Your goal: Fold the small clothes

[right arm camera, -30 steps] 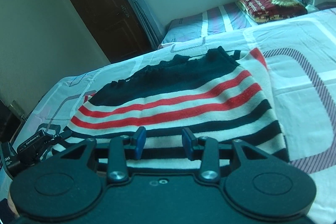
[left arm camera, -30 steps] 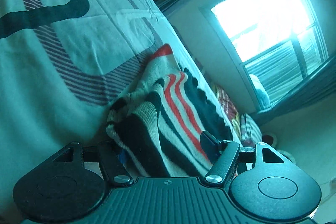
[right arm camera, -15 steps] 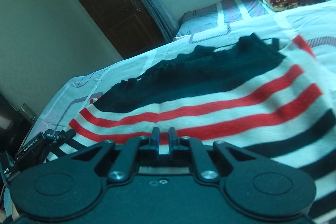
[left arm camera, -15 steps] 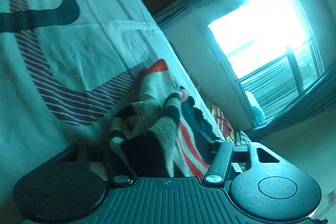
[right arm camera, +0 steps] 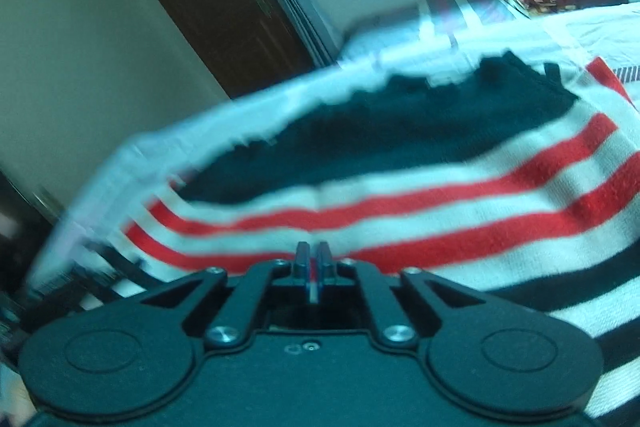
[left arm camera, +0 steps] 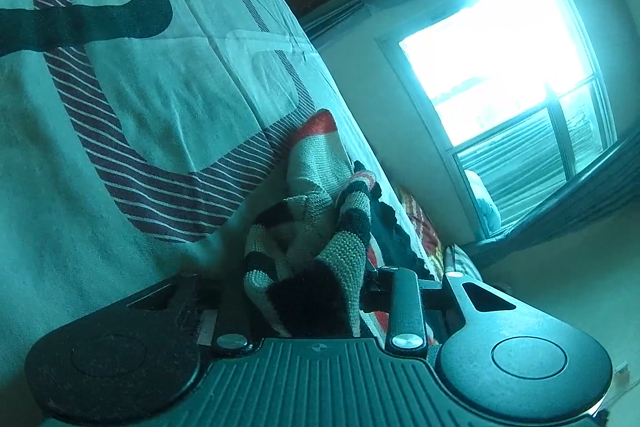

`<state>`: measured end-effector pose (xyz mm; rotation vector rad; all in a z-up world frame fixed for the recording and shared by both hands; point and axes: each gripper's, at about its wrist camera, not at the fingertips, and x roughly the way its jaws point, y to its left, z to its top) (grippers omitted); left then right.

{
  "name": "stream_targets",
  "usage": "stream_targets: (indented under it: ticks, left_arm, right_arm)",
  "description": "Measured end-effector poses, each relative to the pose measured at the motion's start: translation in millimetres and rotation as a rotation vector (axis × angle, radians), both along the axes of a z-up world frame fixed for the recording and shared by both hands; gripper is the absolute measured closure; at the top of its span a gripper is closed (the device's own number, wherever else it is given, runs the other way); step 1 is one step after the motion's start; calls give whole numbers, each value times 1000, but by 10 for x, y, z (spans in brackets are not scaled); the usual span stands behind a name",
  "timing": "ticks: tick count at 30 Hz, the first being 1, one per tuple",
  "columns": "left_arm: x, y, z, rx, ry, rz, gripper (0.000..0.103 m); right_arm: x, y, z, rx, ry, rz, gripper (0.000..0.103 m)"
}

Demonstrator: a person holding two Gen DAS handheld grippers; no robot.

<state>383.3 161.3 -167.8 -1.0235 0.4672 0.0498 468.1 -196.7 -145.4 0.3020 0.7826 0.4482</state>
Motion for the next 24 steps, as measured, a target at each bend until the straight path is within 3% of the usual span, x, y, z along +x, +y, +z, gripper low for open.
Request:
stream_targets:
  ticks: [6,11,18,24]
  left_arm:
    - [-65,10,70,9,-24,-22,78]
    - [-21,-62,363,91,-71,-79,80]
    - [233,-461,989,251,-154,-251,81]
    - [544,-1126,1431,361,-199,-423,81]
  right_arm:
    - [7,25,-23,-37,-8,15,103]
    - [24,-29,-47,-4,17,-3,103]
    - [54,-108,-71,58,47,-18,103]
    - [69,-194,-105,125,71,-34,103]
